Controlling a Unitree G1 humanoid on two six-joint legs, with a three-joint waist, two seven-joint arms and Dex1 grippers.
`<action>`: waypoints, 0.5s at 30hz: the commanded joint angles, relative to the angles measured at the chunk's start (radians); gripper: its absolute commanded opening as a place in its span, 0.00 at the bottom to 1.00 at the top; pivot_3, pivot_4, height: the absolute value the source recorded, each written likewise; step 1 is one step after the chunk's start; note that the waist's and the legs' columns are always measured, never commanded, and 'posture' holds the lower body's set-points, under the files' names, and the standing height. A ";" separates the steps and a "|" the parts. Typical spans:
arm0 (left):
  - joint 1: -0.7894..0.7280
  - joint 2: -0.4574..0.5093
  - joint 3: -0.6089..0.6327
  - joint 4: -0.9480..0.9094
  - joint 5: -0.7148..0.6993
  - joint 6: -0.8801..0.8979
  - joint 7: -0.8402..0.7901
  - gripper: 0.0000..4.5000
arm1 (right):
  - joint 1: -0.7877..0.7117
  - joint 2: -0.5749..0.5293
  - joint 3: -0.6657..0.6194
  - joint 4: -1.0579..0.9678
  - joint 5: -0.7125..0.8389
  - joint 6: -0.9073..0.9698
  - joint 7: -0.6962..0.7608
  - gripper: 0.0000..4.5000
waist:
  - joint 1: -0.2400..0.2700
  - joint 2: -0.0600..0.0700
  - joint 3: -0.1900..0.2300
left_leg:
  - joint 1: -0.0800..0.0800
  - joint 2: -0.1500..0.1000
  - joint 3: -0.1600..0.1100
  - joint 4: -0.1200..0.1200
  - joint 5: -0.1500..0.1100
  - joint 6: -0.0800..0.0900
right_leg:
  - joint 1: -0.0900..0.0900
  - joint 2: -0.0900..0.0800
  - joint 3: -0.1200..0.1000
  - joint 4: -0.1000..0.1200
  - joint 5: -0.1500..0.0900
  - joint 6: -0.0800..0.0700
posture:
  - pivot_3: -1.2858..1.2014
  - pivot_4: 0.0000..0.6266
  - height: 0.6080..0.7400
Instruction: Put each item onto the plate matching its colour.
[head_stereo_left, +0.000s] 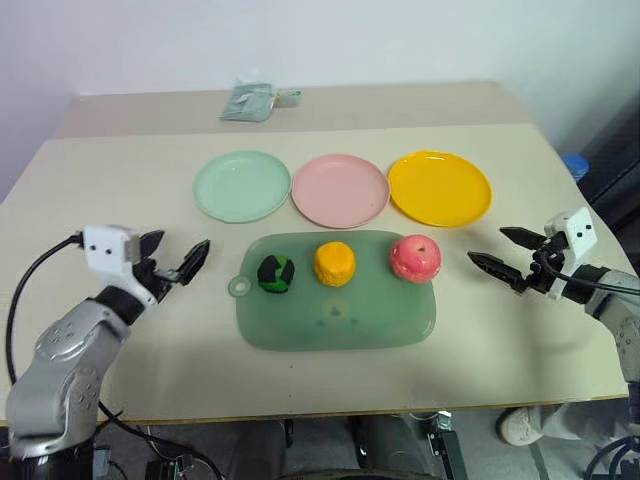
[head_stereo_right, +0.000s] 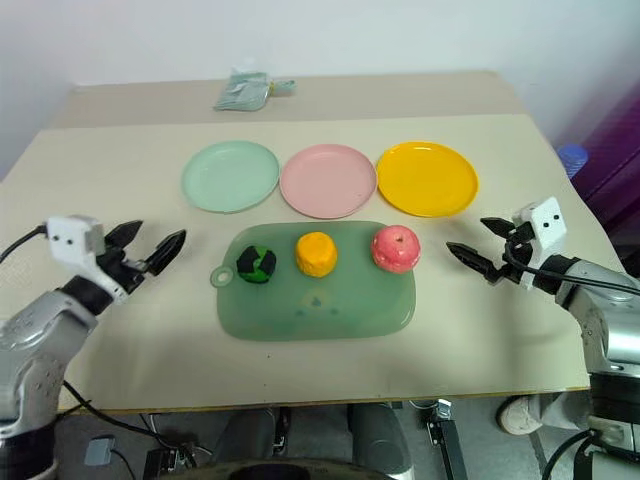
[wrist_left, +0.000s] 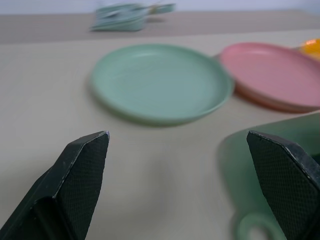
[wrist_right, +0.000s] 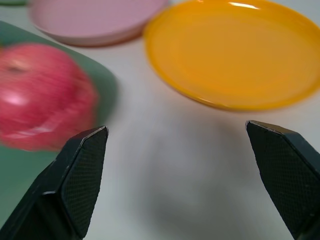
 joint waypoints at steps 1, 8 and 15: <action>-0.075 0.051 -0.056 0.038 -0.020 -0.007 -0.116 1.00 | 0.059 -0.011 -0.052 -0.145 0.062 0.066 -0.008 0.99 | 0.002 0.000 0.000 | 0.000 0.000 0.000 0.000 0.000 0.000 | 0.000 0.000 0.000 0.000 0.000 0.000 | 0.52 0.24 1.00; -0.181 0.156 -0.249 0.086 -0.021 0.022 -0.377 1.00 | 0.176 -0.041 -0.064 -0.321 0.139 0.152 0.039 0.99 | -0.001 0.000 0.000 | 0.000 0.000 0.000 0.000 0.000 0.000 | 0.000 0.000 0.000 0.000 0.000 0.000 | 0.52 0.24 1.00; -0.244 0.179 -0.436 0.183 0.162 -0.051 -0.426 1.00 | 0.156 -0.014 -0.028 -0.373 0.156 0.165 0.012 0.99 | 0.002 0.000 0.000 | 0.000 0.000 0.000 0.000 0.000 0.000 | 0.000 0.001 0.000 0.000 0.000 0.000 | 0.52 0.24 1.00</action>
